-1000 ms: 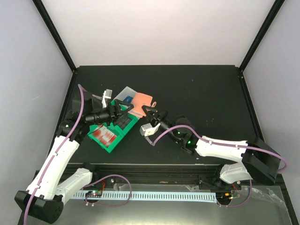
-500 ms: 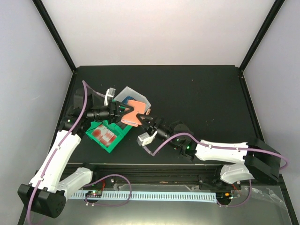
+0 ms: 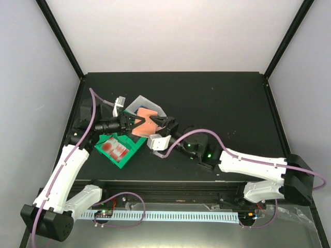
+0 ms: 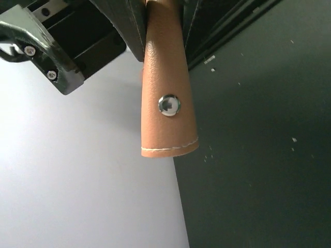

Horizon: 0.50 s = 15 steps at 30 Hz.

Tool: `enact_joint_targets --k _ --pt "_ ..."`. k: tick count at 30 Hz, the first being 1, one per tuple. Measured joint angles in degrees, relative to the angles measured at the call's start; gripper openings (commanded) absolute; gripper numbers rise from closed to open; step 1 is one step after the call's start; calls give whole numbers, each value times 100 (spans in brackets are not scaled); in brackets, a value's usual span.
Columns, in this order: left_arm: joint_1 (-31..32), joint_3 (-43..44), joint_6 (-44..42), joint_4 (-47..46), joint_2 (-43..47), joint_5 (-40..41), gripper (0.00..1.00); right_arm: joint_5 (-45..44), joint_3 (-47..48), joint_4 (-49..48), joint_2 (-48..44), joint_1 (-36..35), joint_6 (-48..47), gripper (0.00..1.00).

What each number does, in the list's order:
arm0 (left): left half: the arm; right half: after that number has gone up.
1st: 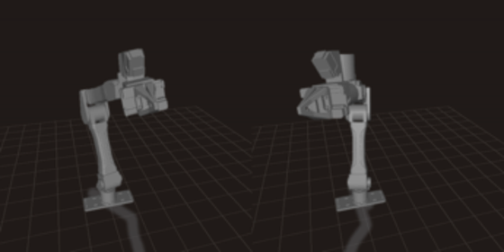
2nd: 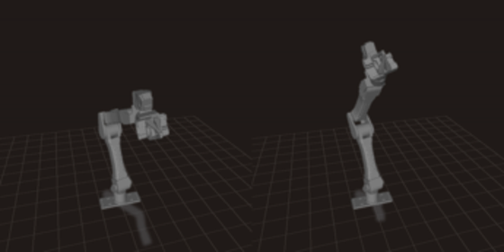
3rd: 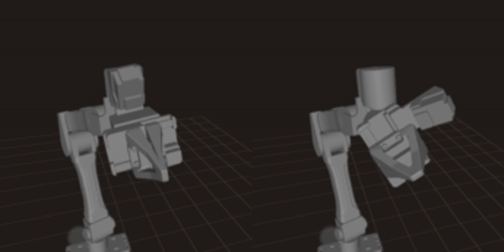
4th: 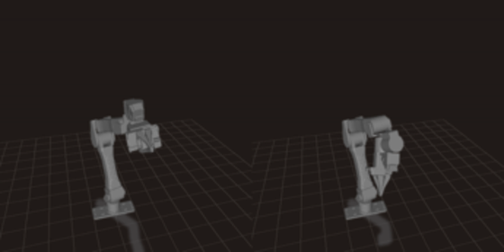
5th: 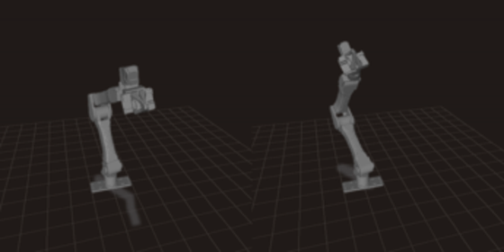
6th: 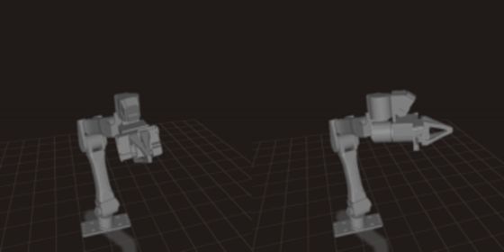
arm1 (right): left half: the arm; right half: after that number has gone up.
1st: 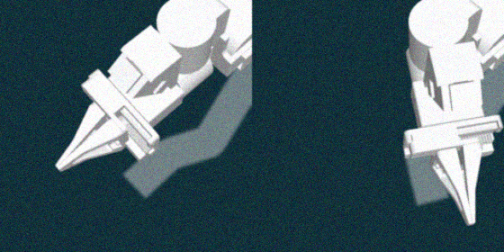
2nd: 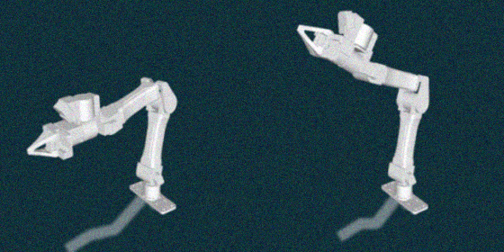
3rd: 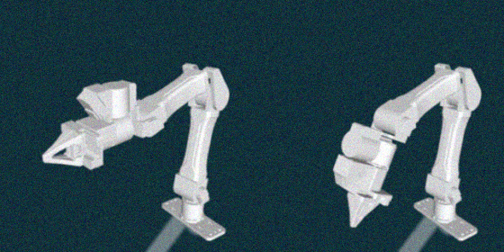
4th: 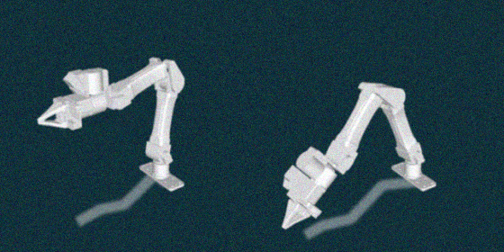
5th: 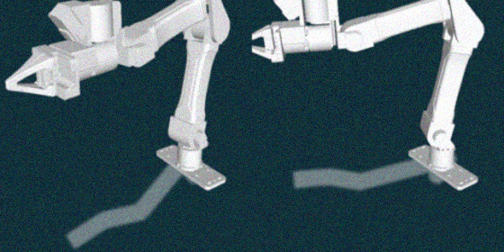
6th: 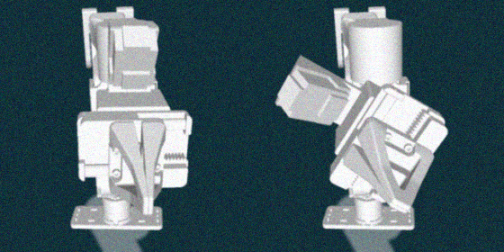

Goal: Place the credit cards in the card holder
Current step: Turn over the card holder at the center of the board.

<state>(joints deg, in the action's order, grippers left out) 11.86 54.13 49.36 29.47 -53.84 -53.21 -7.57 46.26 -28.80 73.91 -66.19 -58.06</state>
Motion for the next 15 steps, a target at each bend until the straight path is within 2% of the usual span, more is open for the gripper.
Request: enact_joint_targets --k 4,10,15 --pt "-70 -79 -380 -273 166 577 2 109 332 1495 -452 4 1478 81" --pt "-129 -841 -697 -852 629 1683 2 68 656 3101 -1154 142 4148 82" --pt "61 -1272 -673 -1320 597 2031 2 50 949 4229 -1078 1086 6277 82"
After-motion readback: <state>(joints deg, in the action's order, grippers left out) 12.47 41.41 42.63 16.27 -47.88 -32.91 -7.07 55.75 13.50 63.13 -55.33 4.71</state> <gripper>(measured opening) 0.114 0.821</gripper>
